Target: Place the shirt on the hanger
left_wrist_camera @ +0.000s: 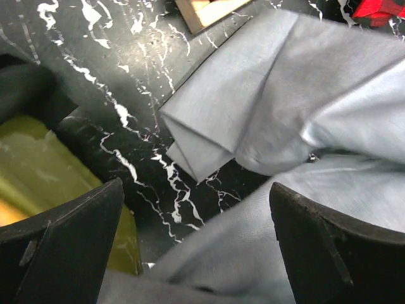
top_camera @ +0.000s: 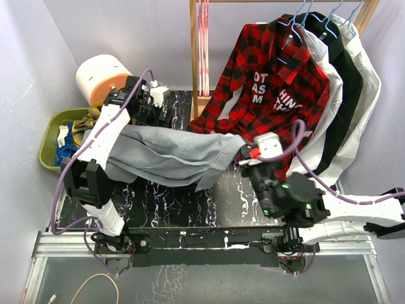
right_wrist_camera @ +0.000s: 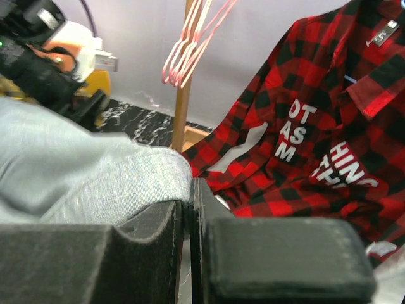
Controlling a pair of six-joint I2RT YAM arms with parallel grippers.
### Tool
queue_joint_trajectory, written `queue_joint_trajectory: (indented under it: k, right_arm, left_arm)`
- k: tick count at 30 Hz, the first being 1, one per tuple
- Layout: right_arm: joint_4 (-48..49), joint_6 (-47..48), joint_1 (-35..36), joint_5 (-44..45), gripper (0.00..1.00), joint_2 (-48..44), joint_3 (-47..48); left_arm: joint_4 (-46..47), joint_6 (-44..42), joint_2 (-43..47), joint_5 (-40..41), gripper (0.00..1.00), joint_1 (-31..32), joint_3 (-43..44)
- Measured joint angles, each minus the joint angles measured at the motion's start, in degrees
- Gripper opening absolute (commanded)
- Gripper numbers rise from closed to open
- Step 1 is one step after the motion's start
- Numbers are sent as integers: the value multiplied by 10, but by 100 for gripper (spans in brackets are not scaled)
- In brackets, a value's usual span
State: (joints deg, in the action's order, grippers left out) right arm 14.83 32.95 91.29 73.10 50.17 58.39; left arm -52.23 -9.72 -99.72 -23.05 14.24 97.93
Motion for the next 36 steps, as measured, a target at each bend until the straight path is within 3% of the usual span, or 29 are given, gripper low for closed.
queue_joint_trajectory:
  k: [4, 7, 11, 14, 17, 20, 22, 24, 27, 36]
  right_arm:
    - [-135, -196, -148, -139, 8, 64, 3]
    - [-175, -299, -250, -257, 8, 138, -14]
    - [-208, -375, -300, -384, 8, 233, -51]
    - [-212, -405, -325, -449, 8, 255, -66]
    - [-202, -431, -356, -487, 8, 248, -79]
    - [-186, -457, -386, -516, 8, 228, -109]
    - [-180, -475, -402, -528, 8, 212, -137]
    - [-176, -492, -414, -539, 8, 202, -163]
    - [-176, -512, -421, -552, 8, 196, -194]
    - [-171, -540, -427, -564, 8, 197, -208]
  left_arm:
    - [-9, -5, 50, 27, 97, -12, -14]
    - [-14, -16, 102, 43, 97, -35, -12]
    - [-21, -32, 161, 90, 97, -99, 8]
    - [-27, -45, 181, 113, 97, -139, 26]
    - [-54, -85, 195, 69, 94, -156, 39]
    - [-148, -164, 196, -35, 91, -149, 90]
    - [-188, -185, 197, -56, 89, -107, 120]
    - [-208, -194, 207, -31, 88, 18, 114]
    - [-242, -206, 205, -28, 89, 148, 76]
    - [-273, -213, 186, -1, 75, 293, 11]
